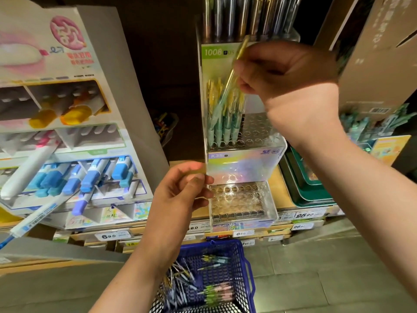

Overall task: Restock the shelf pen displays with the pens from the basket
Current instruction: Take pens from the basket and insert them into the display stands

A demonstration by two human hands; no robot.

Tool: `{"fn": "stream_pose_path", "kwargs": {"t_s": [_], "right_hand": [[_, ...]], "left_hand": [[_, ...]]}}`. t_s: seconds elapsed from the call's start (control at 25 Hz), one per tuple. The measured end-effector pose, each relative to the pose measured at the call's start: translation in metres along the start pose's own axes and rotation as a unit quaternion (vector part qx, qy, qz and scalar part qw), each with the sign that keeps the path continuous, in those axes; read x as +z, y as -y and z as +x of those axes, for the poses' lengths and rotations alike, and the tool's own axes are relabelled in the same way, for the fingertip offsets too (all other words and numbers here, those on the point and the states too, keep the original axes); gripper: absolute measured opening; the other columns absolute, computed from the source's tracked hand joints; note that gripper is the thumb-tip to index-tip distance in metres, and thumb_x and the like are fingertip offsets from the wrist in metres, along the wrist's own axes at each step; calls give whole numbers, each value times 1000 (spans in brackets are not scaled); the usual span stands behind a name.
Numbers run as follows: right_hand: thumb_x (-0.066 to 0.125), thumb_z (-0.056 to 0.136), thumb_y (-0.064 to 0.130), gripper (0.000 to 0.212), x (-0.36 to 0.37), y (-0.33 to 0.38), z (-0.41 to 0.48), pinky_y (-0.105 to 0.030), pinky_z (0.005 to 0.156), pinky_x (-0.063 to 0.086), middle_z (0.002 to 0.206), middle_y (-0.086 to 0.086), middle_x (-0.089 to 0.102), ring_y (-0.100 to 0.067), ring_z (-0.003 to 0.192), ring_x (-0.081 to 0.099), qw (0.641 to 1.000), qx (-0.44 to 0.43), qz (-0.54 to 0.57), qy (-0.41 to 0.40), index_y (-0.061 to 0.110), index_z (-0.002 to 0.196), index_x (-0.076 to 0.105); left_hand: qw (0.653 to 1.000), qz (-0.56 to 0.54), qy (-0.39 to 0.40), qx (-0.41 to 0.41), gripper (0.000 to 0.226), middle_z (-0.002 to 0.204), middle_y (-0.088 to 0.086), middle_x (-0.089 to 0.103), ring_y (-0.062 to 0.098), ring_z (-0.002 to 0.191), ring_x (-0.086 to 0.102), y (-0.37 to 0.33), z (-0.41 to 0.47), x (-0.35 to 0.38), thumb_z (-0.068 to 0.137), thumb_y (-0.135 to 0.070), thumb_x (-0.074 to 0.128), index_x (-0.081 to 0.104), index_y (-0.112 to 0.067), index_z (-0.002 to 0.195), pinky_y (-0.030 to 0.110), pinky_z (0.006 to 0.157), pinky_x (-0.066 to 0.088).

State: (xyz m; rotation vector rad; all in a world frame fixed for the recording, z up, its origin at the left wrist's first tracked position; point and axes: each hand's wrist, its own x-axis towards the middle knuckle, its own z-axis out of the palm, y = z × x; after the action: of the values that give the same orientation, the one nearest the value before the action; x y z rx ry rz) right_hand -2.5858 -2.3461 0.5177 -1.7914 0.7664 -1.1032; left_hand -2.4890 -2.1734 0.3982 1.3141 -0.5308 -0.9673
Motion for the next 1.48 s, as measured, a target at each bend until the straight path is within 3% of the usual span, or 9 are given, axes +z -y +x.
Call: {"fn": "stream_pose_path", "kwargs": {"t_s": [0.28, 0.48, 0.6, 0.72, 0.84, 1.08, 1.24, 1.4, 1.48], "right_hand": [[78, 87, 23, 14, 11, -3, -3, -29, 83, 60, 84, 7, 75, -5, 76, 72, 998, -6, -56, 5, 17, 101, 78], [79, 85, 25, 11, 14, -8, -5, -24, 83, 59, 81, 16, 73, 0, 75, 71, 997, -14, -80, 13, 24, 96, 77], [79, 86, 26, 12, 20, -19, -13, -15, 81, 55, 77, 16, 71, 2, 76, 69, 989, -27, -139, 38, 24, 97, 79], [76, 88, 28, 10, 23, -31, -21, 2, 68, 43, 69, 26, 64, 17, 70, 60, 978, -25, -199, 59, 28, 97, 78], [75, 89, 28, 11, 23, -37, -24, 5, 68, 39, 70, 29, 60, 25, 68, 55, 976, -33, -209, 49, 28, 100, 77], [70, 92, 26, 8, 24, -45, -31, -5, 70, 44, 76, 16, 67, -2, 81, 65, 965, -34, -252, 67, 26, 97, 76], [70, 91, 25, 10, 21, -53, -34, -5, 74, 46, 79, 12, 73, -3, 80, 69, 962, -6, -264, 74, 25, 96, 78], [70, 89, 25, 10, 11, -51, -37, -24, 81, 57, 88, 11, 77, -4, 84, 71, 990, 101, -85, 50, 28, 96, 77], [69, 91, 30, 9, 6, -44, -45, -27, 74, 56, 93, 9, 77, -10, 89, 72, 990, 134, 19, 51, 30, 98, 75]], "left_hand": [[1000, 6, -9, 8, 19, 95, 5, 74, 18, 82, 67, 0, 2, -7, 102, -15, 58, 67, -18, 118, 35, 80, 55], [1000, 2, -12, 5, 19, 95, 5, 75, 18, 82, 67, 1, 2, -8, 102, -14, 57, 68, -18, 117, 33, 80, 56], [1000, 0, -12, 2, 19, 95, 5, 75, 20, 84, 68, 3, 2, -9, 102, -15, 57, 69, -20, 116, 31, 79, 57], [1000, 1, -12, 1, 19, 95, 5, 75, 20, 85, 68, 4, 5, -8, 102, -15, 57, 69, -21, 114, 30, 78, 57], [1000, -5, -14, -1, 19, 93, 4, 74, 20, 83, 67, 5, 4, -9, 102, -14, 57, 69, -20, 114, 31, 77, 56], [1000, -16, -15, -7, 18, 91, 5, 73, 18, 81, 65, 6, -1, -7, 102, -13, 55, 67, -15, 115, 27, 72, 55], [1000, -16, -14, -6, 18, 92, 5, 73, 19, 81, 65, 3, -3, -8, 101, -13, 56, 68, -14, 115, 28, 73, 54], [1000, -20, -13, -10, 15, 92, 6, 73, 17, 80, 65, 2, -7, -6, 102, -14, 56, 69, -15, 109, 33, 75, 52], [1000, -21, -11, -8, 13, 92, 7, 72, 19, 80, 64, 1, -10, -4, 102, -18, 57, 70, -17, 106, 34, 76, 51]]}}
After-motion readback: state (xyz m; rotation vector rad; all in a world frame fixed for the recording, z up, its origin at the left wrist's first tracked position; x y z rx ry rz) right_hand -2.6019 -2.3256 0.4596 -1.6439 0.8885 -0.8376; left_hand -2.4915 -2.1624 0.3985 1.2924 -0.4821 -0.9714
